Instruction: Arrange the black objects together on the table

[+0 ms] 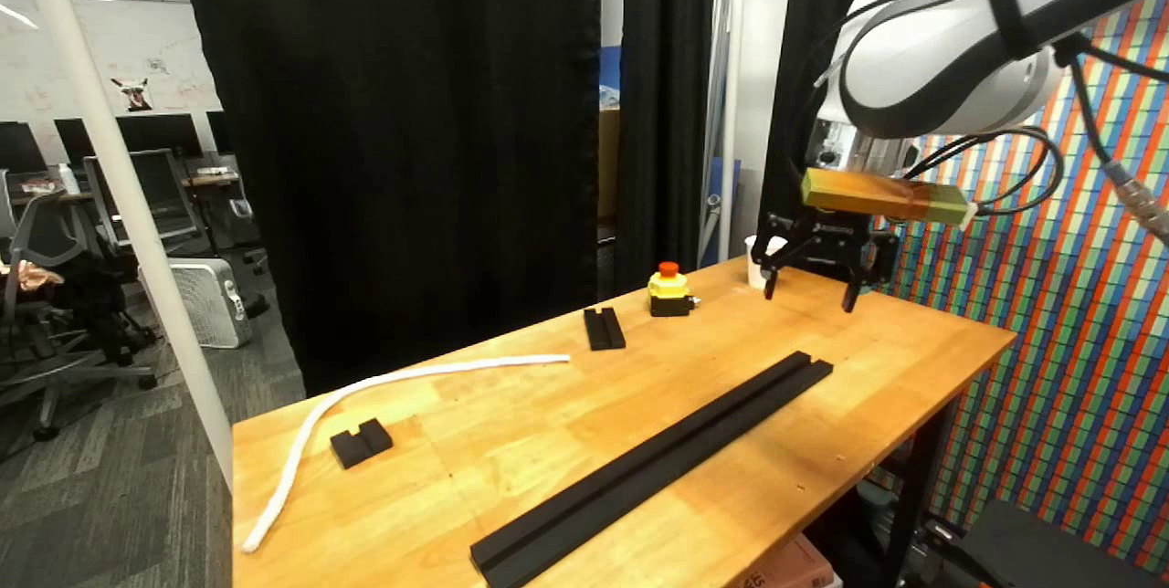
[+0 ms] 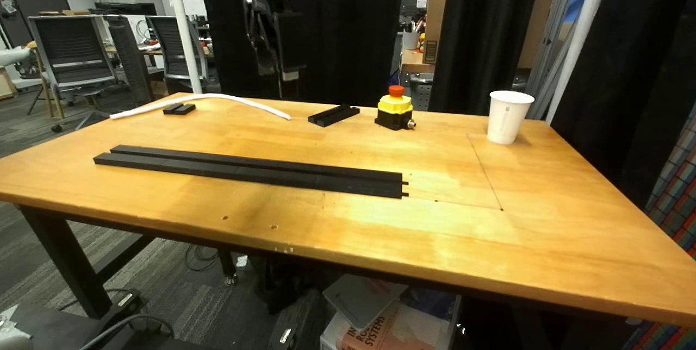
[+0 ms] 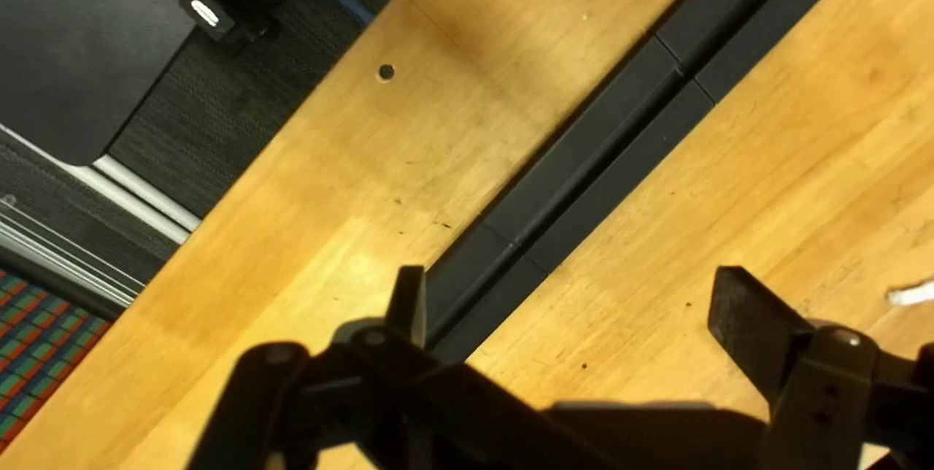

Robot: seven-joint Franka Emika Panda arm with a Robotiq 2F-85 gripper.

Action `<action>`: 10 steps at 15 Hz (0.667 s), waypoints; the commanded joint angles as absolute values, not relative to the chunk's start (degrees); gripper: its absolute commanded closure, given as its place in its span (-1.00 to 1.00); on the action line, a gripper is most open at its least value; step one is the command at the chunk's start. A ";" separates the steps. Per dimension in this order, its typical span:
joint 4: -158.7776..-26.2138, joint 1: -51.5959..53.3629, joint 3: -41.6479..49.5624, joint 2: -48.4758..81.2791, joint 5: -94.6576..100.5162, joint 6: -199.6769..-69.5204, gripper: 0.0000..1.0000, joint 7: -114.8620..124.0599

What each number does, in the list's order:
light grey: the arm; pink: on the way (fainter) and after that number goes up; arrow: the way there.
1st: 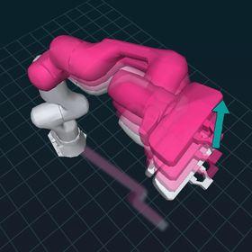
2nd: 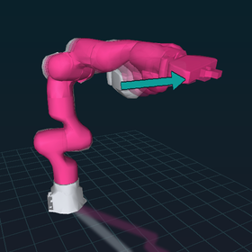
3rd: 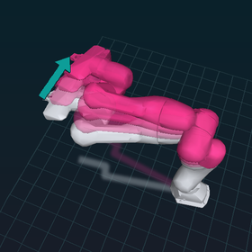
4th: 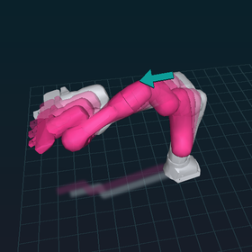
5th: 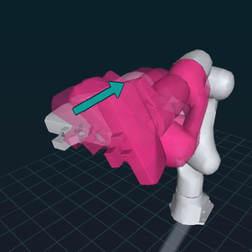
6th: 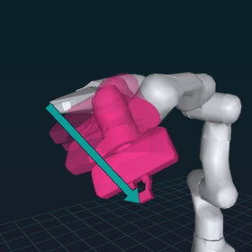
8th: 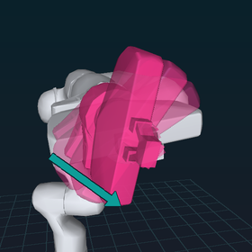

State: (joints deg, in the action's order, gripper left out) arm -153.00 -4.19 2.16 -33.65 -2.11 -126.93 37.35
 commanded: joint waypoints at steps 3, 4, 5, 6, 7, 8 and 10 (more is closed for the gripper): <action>-159.10 -5.32 2.80 -54.42 -1.98 -113.51 -1.00 19.02; -159.48 -5.46 3.28 -57.55 -1.79 -110.71 -1.00 16.20; -159.59 -5.66 3.89 -60.77 -1.70 -107.52 -1.00 13.61; -157.27 -5.95 4.62 -63.41 -1.56 -102.38 -1.00 11.38; -157.40 -6.41 5.50 -66.67 -1.46 -99.10 -1.00 9.35; -157.10 -7.13 6.40 -69.97 -1.25 -95.22 -1.00 7.70; -159.02 -8.74 8.04 -76.41 -0.78 -89.86 -1.00 5.30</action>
State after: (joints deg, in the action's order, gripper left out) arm -156.97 -6.40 5.89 -65.95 -1.94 -96.65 9.77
